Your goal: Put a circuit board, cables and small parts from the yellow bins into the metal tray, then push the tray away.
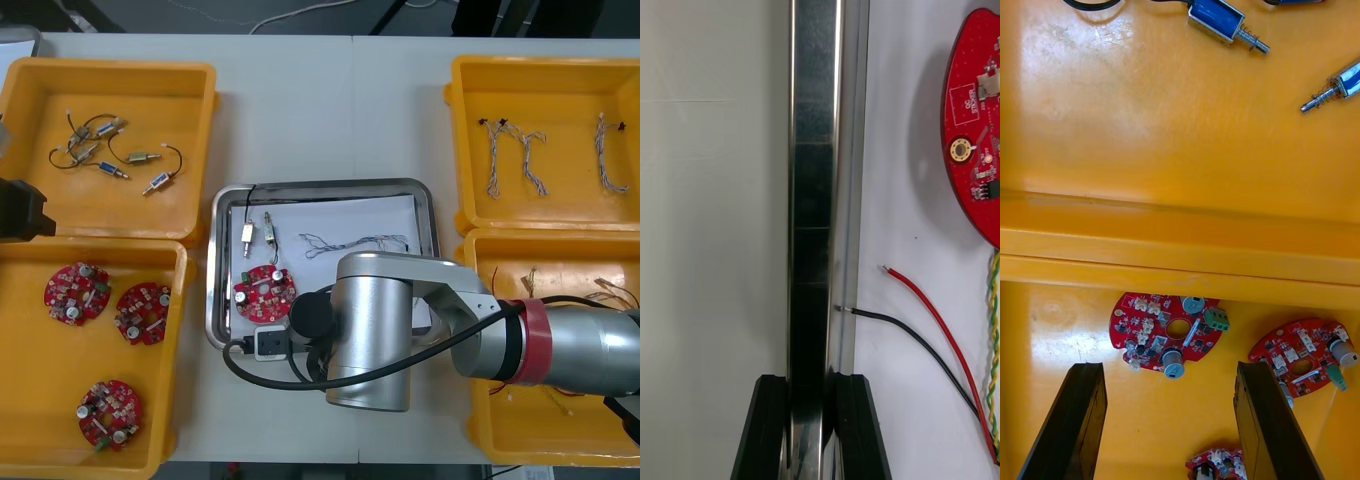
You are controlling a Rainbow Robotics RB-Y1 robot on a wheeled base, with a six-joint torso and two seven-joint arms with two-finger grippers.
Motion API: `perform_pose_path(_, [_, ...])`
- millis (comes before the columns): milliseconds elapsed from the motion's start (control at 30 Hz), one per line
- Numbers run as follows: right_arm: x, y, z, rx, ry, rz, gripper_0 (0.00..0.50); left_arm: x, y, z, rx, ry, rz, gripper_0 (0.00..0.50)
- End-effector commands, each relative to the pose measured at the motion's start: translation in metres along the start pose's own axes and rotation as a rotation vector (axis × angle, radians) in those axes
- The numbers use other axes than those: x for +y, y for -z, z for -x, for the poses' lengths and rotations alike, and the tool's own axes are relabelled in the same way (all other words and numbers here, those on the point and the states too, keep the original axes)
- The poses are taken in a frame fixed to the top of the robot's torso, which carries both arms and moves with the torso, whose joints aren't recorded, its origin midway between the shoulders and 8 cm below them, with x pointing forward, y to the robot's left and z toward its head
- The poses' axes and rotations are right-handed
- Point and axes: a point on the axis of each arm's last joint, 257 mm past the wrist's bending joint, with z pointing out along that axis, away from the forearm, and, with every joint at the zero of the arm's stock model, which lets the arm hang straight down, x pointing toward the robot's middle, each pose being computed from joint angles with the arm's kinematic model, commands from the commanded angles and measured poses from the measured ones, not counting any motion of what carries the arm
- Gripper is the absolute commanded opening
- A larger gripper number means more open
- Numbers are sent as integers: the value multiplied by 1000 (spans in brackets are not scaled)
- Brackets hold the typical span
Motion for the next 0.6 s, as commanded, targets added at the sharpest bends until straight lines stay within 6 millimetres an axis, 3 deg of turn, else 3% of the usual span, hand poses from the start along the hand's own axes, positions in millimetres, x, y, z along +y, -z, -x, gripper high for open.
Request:
perform_pose_path(33, [-25,12,14,-28,55,-66,0,5,12,3,-17,-67,16,500])
perform_pose_path(600, [-87,1,3,-26,2,-159,0,4,12,4,-21,-66,13,500])
